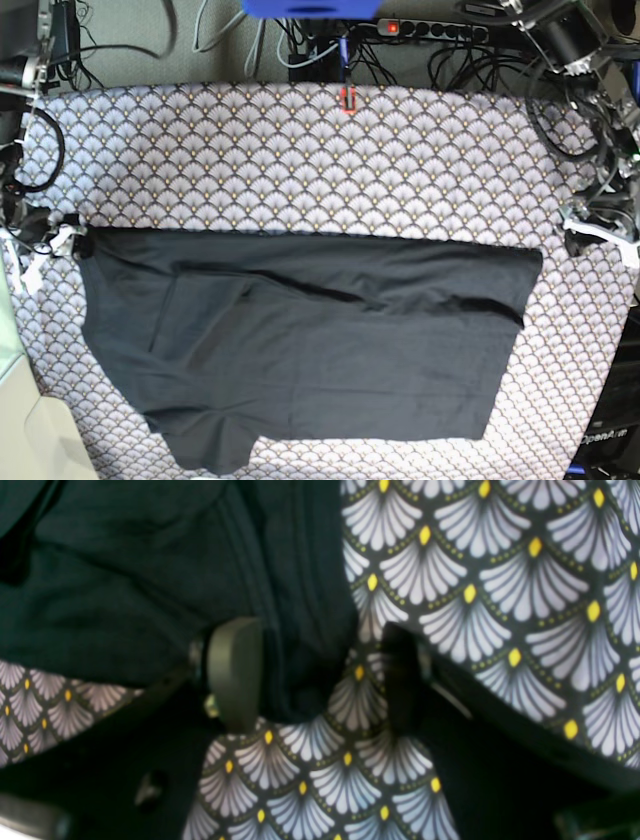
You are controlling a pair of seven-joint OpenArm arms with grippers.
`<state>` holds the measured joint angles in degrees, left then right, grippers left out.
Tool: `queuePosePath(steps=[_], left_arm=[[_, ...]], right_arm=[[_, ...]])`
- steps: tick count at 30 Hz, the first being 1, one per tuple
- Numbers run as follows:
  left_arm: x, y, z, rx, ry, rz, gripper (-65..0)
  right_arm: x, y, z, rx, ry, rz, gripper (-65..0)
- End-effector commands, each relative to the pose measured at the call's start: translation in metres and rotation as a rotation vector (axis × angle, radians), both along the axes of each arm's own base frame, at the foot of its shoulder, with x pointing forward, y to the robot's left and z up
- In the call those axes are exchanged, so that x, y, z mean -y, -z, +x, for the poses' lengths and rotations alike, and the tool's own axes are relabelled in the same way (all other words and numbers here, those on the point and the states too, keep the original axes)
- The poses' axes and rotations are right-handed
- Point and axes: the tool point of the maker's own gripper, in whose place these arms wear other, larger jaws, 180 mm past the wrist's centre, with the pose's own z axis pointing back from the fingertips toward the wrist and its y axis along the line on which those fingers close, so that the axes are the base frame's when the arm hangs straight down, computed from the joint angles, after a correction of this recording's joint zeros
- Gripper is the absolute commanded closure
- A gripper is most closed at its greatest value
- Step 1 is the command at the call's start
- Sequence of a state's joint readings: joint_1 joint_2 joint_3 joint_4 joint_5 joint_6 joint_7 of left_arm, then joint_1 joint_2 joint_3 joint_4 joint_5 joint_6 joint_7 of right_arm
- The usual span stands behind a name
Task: Fold the T-shirt properly
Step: 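Release the fold and move both grippers back to the folded edge, then grasp the folded edge with both grippers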
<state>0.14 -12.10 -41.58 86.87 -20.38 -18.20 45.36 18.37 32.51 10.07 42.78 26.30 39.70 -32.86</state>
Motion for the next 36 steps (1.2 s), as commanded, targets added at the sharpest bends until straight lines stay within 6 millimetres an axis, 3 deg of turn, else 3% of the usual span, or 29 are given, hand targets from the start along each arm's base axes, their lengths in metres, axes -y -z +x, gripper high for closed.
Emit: queuePosePath(steps=[1, 13, 16, 23, 25, 30, 33, 36], left_arm=[[-0.006, -0.016, 0.008, 0.051, -0.001, 0.021, -30.5], [-0.006, -0.018, 0.01, 0.058, -0.003, 0.021, -30.6], [-0.006, -0.018, 0.01, 0.058, -0.003, 0.021, -30.6], [-0.006, -0.018, 0.011, 0.061, -0.006, 0.017, -30.5], [-0.006, -0.006, 0.01, 0.036, -0.012, -0.006, -30.6], [-0.004, 0.024, 0.021, -0.012, -0.032, -0.102, -30.6], [-0.002, 0.023, 0.024, -0.007, -0.031, -0.109, -30.8], [0.013, 0.016, 0.04, 0.005, 0.021, -0.1, -32.3]], right_arm=[[0.003, -0.004, 0.002, -0.007, -0.012, -0.018, -34.9], [-0.033, 0.01, 0.006, -0.009, -0.036, 0.049, -34.4], [-0.035, 0.011, 0.006, -0.01, -0.038, 0.05, -29.4], [-0.033, 0.009, 0.006, -0.006, -0.033, 0.049, -6.9], [-0.032, 0.009, 0.006, -0.007, -0.033, 0.048, -1.9], [-0.033, 0.009, 0.007, -0.007, -0.036, 0.047, -0.1], [-0.034, 0.01, 0.007, -0.008, -0.037, 0.048, -0.1], [-0.035, 0.01, 0.007, -0.008, -0.038, 0.05, -0.1]])
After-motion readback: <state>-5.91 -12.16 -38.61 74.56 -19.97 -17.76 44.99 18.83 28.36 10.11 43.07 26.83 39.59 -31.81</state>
